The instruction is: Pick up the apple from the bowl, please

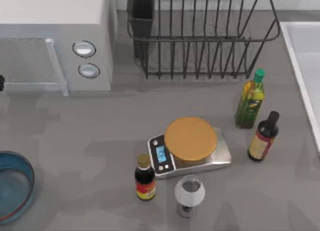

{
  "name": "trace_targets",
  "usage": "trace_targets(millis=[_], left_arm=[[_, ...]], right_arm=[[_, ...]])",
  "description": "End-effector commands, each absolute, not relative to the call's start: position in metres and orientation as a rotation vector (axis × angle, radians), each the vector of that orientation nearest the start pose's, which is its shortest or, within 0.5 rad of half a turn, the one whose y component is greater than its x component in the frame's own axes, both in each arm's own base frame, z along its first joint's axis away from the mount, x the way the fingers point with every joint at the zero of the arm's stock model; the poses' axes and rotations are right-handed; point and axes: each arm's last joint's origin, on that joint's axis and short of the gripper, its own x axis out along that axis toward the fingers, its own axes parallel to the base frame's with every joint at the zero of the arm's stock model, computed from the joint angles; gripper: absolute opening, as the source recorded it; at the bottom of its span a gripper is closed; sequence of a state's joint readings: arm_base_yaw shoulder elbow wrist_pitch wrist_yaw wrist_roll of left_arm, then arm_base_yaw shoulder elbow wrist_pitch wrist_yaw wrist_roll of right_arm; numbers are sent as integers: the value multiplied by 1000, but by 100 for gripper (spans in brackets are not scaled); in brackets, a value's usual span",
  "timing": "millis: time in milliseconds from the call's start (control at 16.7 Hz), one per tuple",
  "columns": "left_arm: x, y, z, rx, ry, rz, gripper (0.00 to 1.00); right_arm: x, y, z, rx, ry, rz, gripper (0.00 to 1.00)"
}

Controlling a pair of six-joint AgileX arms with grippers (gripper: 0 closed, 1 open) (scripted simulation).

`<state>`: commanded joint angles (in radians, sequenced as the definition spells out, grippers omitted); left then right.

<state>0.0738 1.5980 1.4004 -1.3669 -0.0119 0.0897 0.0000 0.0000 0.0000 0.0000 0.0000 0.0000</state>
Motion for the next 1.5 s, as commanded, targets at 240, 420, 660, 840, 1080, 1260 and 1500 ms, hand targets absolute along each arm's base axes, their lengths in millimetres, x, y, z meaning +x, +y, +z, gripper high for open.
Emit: trace_targets(millis=[240,420,660,840,1080,1260,1500], left_arm=[[265,23,347,23,1546,-1,0],[251,21,372,23,1528,0,0],[249,21,375,23,1525,1,0],[255,19,373,21,1526,3,0],[301,-24,354,14,1537,-5,0],[342,-98,316,20,1574,-12,0],[360,-176,275,18,1575,-13,0]], right_arm=[[106,-1,160,0,0,0,100],[106,-1,160,0,0,0,100],[106,-1,160,0,0,0,100],[106,-1,160,0,0,0,100],[106,-1,160,0,0,0,100],[106,-1,160,0,0,0,100],[106,-1,160,0,0,0,100]])
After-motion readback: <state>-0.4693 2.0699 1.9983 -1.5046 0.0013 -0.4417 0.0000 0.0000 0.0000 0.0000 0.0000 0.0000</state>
